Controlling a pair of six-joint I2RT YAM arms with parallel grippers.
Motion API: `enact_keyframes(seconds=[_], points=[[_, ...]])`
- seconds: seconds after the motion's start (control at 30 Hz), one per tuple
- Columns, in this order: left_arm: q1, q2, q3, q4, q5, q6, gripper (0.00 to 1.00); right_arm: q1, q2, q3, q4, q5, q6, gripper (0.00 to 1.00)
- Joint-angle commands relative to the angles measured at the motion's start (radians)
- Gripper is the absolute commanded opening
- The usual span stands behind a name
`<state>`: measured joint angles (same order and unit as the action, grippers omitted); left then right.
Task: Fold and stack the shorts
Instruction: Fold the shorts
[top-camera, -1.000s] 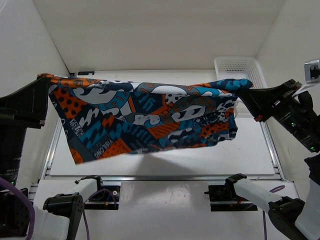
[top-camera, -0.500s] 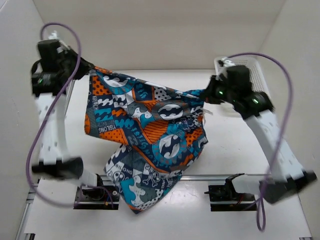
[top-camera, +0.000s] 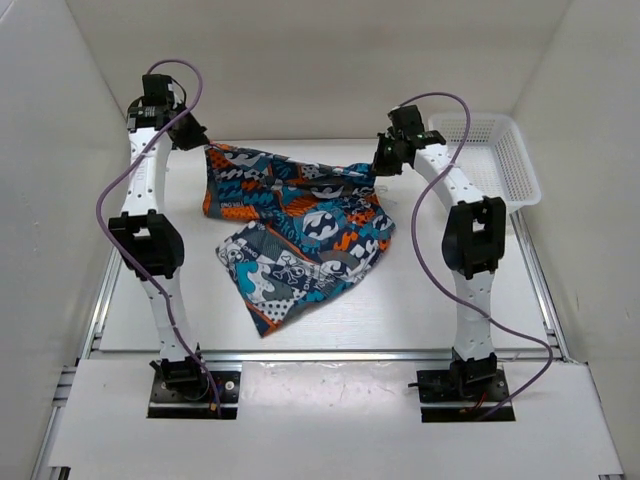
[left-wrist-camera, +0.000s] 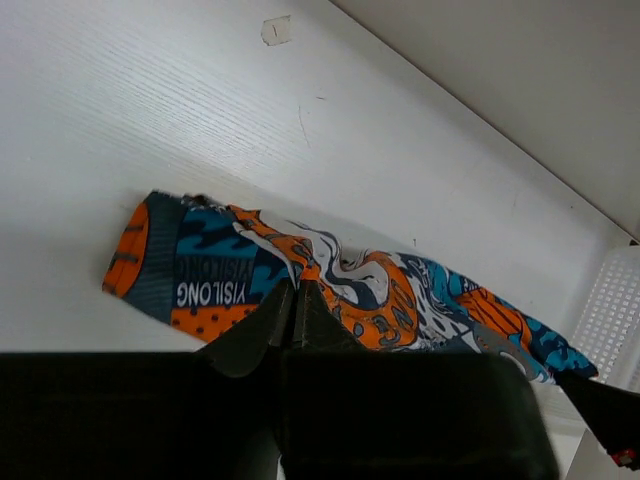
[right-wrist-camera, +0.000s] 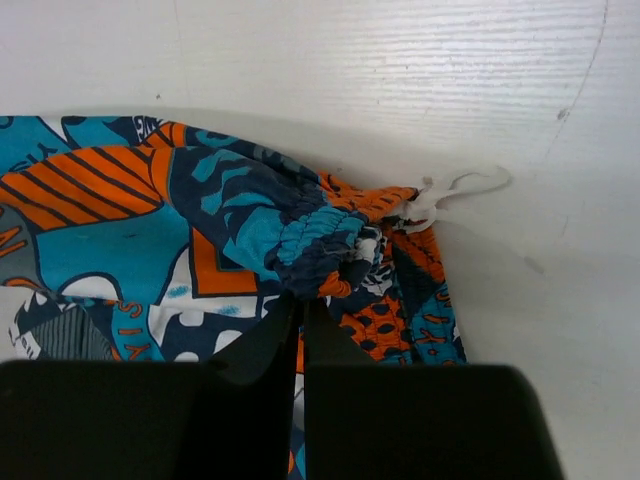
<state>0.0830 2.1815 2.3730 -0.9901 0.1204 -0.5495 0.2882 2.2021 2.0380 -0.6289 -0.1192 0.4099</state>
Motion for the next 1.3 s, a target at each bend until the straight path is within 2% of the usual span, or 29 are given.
enact_keyframes(seconds=[0.0,0.13,0.27,0.3,0.37,0.4,0.5,0.6,0.83,1.03,1.1,1.17,1.2,1.23,1.27], points=[[0.023,-0.057,0.062,0.039,-0.022,0.025,0.11,-0.029,0.011,0.110,-0.043,-0.020,0.003,0.00],[-0.017,-0.188,-0.104,0.039,-0.004,0.045,0.11,-0.029,-0.047,0.023,-0.043,-0.030,0.003,0.00],[-0.087,-0.455,-0.351,0.039,-0.004,0.045,0.11,-0.049,-0.163,-0.149,-0.019,-0.040,-0.006,0.00],[-0.101,-0.503,-0.465,0.039,-0.004,0.045,0.11,-0.049,-0.214,-0.186,-0.005,-0.040,-0.006,0.00],[-0.126,-0.595,-0.585,0.039,-0.015,0.045,0.11,-0.060,-0.264,-0.287,0.007,-0.040,-0.006,0.00],[-0.146,-0.682,-0.707,0.039,-0.015,0.024,0.11,-0.060,-0.310,-0.320,0.017,-0.040,-0.006,0.00],[-0.189,-0.846,-0.939,0.050,-0.002,-0.030,0.11,-0.060,-0.402,-0.445,0.028,-0.040,0.003,0.00],[-0.247,-0.986,-1.108,0.050,-0.022,-0.098,0.11,-0.060,-0.488,-0.571,0.047,-0.031,0.003,0.00],[-0.360,-1.203,-1.397,0.031,-0.013,-0.229,0.11,-0.060,-0.706,-0.835,0.057,0.067,0.021,0.00],[-0.417,-1.270,-1.560,0.011,-0.013,-0.293,0.11,-0.060,-0.763,-0.990,0.057,0.121,0.012,0.00],[-0.426,-1.270,-1.586,0.002,0.031,-0.293,0.11,-0.060,-0.751,-1.009,0.083,0.145,0.023,0.00],[-0.437,-1.279,-1.620,0.002,0.065,-0.305,0.11,-0.060,-0.736,-1.009,0.083,0.186,0.023,0.05],[-0.437,-1.290,-1.620,-0.008,0.076,-0.305,0.12,-0.060,-0.722,-1.009,0.083,0.187,0.032,0.12],[-0.448,-1.299,-1.632,-0.018,0.076,-0.305,0.16,-0.060,-0.722,-1.000,0.083,0.187,0.032,0.22],[-0.457,-1.299,-1.632,-0.030,0.076,-0.305,0.22,-0.060,-0.722,-1.000,0.083,0.187,0.043,0.53]])
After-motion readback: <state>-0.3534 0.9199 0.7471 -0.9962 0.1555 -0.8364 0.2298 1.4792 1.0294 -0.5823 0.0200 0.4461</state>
